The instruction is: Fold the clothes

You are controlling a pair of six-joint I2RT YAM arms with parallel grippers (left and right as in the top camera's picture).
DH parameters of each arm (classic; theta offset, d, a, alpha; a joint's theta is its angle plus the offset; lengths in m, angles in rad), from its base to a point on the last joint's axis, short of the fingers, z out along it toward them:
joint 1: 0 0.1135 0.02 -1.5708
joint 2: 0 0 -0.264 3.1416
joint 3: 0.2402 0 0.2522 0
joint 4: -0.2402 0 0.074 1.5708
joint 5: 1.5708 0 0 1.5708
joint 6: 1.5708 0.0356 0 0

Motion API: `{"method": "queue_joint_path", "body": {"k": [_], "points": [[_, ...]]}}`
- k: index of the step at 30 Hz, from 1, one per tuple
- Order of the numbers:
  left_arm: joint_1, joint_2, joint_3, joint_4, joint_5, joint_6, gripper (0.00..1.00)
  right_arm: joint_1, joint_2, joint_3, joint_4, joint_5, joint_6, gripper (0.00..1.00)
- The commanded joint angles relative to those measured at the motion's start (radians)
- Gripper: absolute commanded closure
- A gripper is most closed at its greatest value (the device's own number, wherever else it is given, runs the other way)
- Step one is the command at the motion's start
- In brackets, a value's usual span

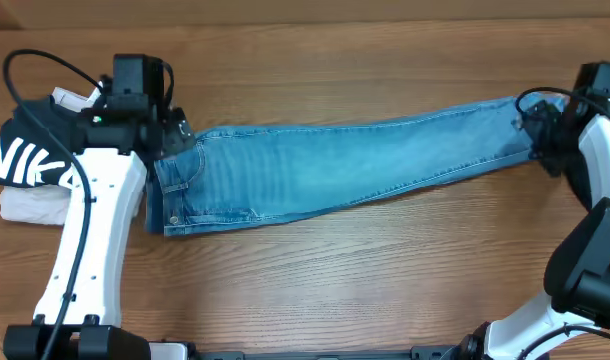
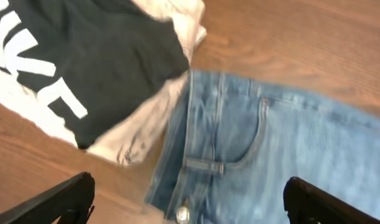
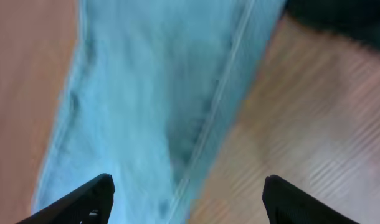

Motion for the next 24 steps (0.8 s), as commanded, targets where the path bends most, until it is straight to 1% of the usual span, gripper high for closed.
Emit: {"method": "queue_joint_path", "body": {"k": [1,2,4,5,6,8,11,13,15,17,18,20,21,22,24], "points": [[-0.002,-0.005,0.006,-0.092,0.151,-0.001,0.11,0.016,-0.002,0.018,-0.08,-0.087,-0.041,0.2],[-0.002,-0.005,-0.006,-0.107,0.176,-0.006,0.11,0.018,-0.001,0.012,-0.09,-0.087,-0.04,0.19],[-0.003,-0.005,-0.036,-0.124,0.254,-0.005,0.09,0.019,0.003,-0.02,-0.074,-0.071,-0.035,0.12],[-0.005,-0.005,-0.063,-0.127,0.306,0.007,0.06,0.016,0.007,-0.047,-0.05,-0.072,-0.019,0.09],[-0.011,-0.005,-0.09,-0.126,0.352,0.039,0.04,0.012,0.012,-0.072,-0.027,-0.075,-0.013,0.09],[-0.034,-0.005,-0.138,-0.124,0.377,0.054,0.04,0.007,0.029,-0.103,0.008,-0.102,-0.031,0.05],[-0.092,-0.005,-0.212,-0.101,0.38,0.055,0.04,0.001,0.05,-0.119,0.052,-0.192,-0.129,0.02],[-0.143,-0.005,-0.266,-0.051,0.375,0.051,0.04,0.001,0.053,-0.119,0.086,-0.329,-0.214,0.02],[-0.179,-0.005,-0.317,0.016,0.357,0.018,0.03,0.001,0.053,-0.119,0.083,-0.389,-0.236,0.04],[-0.199,-0.003,-0.371,0.091,0.362,-0.01,0.06,0.004,0.053,-0.119,0.055,-0.369,-0.253,0.08],[-0.206,-0.003,-0.393,0.118,0.364,-0.01,0.07,0.004,0.053,-0.119,0.037,-0.325,-0.232,0.09],[-0.219,-0.003,-0.435,0.154,0.354,-0.009,0.07,-0.006,0.053,-0.119,0.005,-0.183,-0.148,0.02],[-0.225,-0.003,-0.459,0.169,0.339,-0.008,0.05,-0.016,0.053,-0.119,0.005,-0.159,-0.15,0.0],[-0.231,-0.003,-0.492,0.186,0.303,-0.009,0.04,-0.033,0.055,-0.119,0.014,-0.164,-0.155,0.0],[-0.233,-0.002,-0.545,0.228,0.262,-0.01,0.04,-0.064,0.056,-0.119,0.049,-0.245,-0.183,0.0]]}}
